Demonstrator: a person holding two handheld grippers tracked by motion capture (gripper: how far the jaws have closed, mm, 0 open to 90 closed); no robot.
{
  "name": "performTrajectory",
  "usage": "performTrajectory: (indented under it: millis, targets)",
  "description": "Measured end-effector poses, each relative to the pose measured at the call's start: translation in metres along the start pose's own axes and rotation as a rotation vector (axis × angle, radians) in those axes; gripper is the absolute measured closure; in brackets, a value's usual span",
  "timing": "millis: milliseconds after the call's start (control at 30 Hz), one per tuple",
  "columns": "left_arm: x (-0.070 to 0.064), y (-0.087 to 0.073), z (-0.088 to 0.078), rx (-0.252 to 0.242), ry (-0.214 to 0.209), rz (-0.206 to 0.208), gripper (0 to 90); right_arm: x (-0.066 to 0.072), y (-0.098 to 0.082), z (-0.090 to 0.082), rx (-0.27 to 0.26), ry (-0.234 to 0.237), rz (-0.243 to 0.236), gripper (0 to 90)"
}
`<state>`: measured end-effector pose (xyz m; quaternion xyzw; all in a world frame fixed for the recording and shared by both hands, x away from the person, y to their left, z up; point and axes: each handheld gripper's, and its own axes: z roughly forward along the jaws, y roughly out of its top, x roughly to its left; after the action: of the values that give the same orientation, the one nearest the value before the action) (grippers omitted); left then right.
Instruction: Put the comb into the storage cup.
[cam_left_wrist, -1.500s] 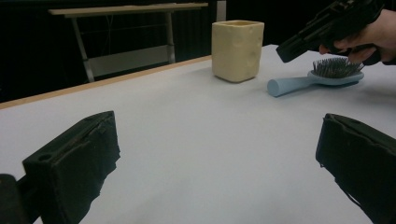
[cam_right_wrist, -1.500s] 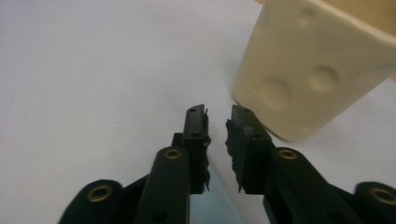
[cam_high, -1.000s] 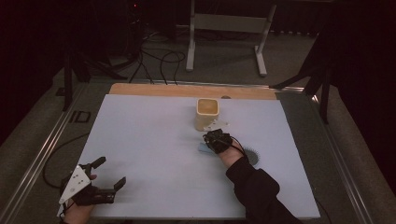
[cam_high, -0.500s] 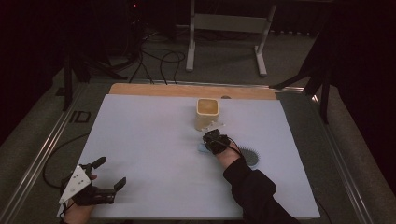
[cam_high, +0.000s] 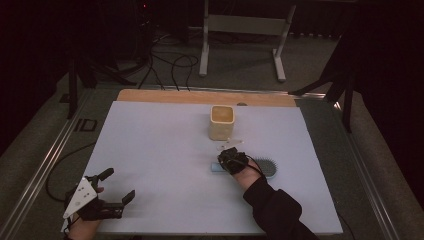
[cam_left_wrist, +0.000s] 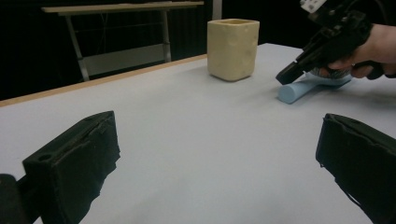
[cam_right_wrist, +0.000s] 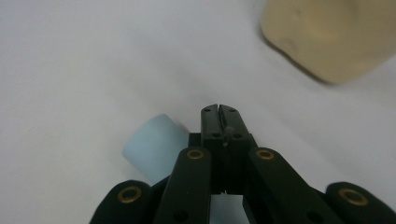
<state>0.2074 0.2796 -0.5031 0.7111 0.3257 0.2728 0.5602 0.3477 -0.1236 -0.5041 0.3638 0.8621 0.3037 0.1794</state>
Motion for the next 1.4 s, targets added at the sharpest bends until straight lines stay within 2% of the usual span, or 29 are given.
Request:
performTrajectory:
  millis: [267, 500, 733, 833, 933, 1133, 1400]
  targets:
    - [0.000, 0.000, 0.000, 0.003, -0.003, 0.002, 0.0, 0.010, -0.014, -0.014, -0.003, 0.031, -0.013, 90.0]
    - [0.000, 0.000, 0.000, 0.003, -0.002, 0.001, 0.0, 0.016, -0.019, -0.017, 0.021, 0.060, -0.036, 90.0]
    - [0.000, 0.000, 0.001, 0.007, -0.005, 0.000, 0.0, 0.022, -0.034, -0.033, 0.027, 0.097, -0.042, 90.0]
    - [-0.001, 0.000, 0.001, 0.005, -0.006, 0.002, 0.0, 0.027, -0.042, -0.041, 0.032, 0.098, -0.055, 90.0]
    - [-0.001, 0.000, 0.002, 0.015, -0.012, 0.001, 0.0, 0.027, -0.049, -0.048, 0.027, 0.102, -0.063, 90.0]
    - [-0.001, 0.000, 0.002, 0.014, -0.014, 0.001, 0.0, 0.024, -0.066, -0.063, 0.030, 0.126, -0.037, 90.0]
    - [-0.001, 0.000, 0.002, 0.015, -0.012, 0.002, 0.0, 0.022, -0.087, -0.082, 0.040, 0.119, -0.025, 90.0]
